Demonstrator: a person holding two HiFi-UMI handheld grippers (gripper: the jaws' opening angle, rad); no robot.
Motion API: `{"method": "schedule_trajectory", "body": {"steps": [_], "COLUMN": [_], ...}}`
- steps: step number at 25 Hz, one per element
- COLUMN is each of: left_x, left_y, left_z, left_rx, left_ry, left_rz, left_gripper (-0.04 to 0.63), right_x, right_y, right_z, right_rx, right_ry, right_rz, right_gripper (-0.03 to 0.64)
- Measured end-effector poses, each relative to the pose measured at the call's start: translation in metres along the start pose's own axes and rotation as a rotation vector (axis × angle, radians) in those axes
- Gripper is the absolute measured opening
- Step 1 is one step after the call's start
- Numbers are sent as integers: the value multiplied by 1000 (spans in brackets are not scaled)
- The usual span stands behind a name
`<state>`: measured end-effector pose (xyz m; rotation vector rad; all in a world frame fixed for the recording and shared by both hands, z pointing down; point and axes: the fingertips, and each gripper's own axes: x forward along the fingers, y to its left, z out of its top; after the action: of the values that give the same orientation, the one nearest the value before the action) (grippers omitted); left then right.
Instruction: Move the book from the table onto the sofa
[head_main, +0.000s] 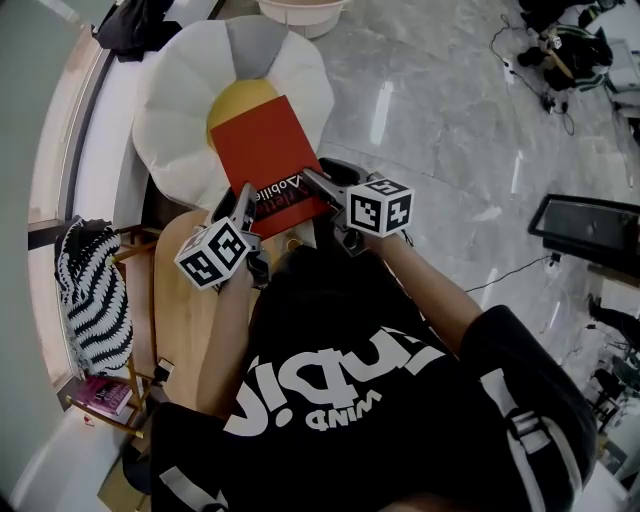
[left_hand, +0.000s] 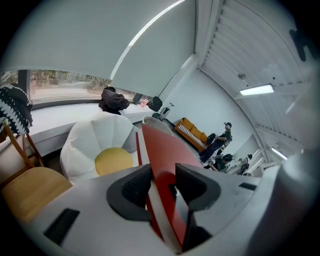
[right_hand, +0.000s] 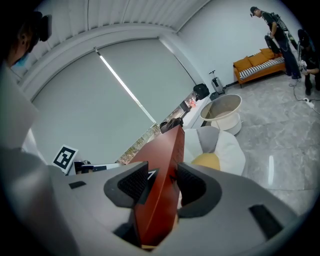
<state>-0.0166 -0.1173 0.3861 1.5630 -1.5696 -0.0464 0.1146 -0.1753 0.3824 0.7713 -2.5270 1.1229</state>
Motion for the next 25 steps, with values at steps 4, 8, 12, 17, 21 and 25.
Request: {"method": "schedule_trajectory", "body": {"steps": [4,8,12,17,21,25], "left_x": [22,46,71,99,118,126], "left_y": [-3,-4,-5,-12,-16,-21], "left_z": [20,42,59,77,87,96], "left_rx": [-9,-16,-31,-50,-62,-83], "left_ry": [-15,-20,-15,-31,-41,-65], "left_rz": [11,33,42,53,80,100], "left_gripper": [161,161,161,161,161,161], "right_x": [19,37,54,68,78,85], "right_y": [-15,-30,-45,-63,-78,-85], "right_z": [25,50,72,101,121,134], "right_rx": [-2,2,0,-22,-28,-37], "right_ry": [7,21,37,46,62,86], "right_rz": [23,40,51,70,88,120], "right_gripper": [178,178,178,176,176,176]}}
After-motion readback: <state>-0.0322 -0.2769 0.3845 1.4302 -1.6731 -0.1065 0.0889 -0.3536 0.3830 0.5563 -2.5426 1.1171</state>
